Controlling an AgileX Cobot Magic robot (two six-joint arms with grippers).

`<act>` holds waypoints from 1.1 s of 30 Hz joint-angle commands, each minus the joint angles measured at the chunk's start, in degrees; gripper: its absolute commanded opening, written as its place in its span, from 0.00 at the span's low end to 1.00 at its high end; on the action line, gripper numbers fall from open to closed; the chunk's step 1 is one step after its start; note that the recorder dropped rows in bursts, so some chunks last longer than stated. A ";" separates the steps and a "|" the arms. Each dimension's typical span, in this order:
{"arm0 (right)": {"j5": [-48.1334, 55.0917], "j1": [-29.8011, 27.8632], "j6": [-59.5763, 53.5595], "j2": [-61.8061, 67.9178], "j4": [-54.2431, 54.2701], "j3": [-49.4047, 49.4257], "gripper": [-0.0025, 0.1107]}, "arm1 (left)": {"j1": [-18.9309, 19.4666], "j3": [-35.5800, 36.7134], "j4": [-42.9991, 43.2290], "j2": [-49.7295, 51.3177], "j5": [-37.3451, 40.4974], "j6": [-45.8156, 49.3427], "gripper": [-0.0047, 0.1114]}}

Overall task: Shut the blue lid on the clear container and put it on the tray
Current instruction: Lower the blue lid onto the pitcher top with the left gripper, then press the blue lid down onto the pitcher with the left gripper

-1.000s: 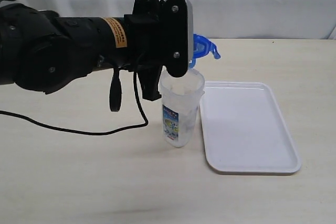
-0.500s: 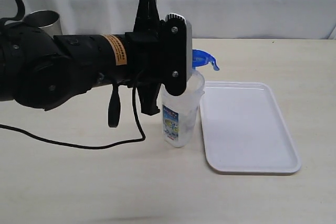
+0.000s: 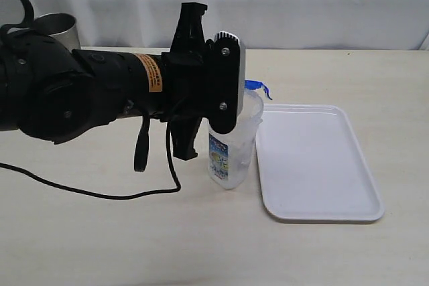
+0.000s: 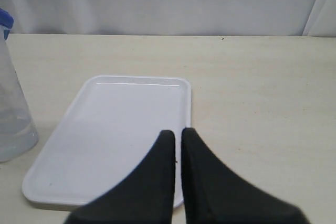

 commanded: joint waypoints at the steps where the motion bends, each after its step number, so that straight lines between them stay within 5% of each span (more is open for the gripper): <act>1: -0.01 -0.33 -0.42 -0.36 0.10 0.10 0.06 | -0.14 0.33 -0.65 -0.39 2.15 -0.70 0.04; 33: -0.01 -0.33 -0.42 -0.36 0.10 0.10 0.06 | -3.16 0.70 -5.52 -0.39 5.78 -0.70 0.04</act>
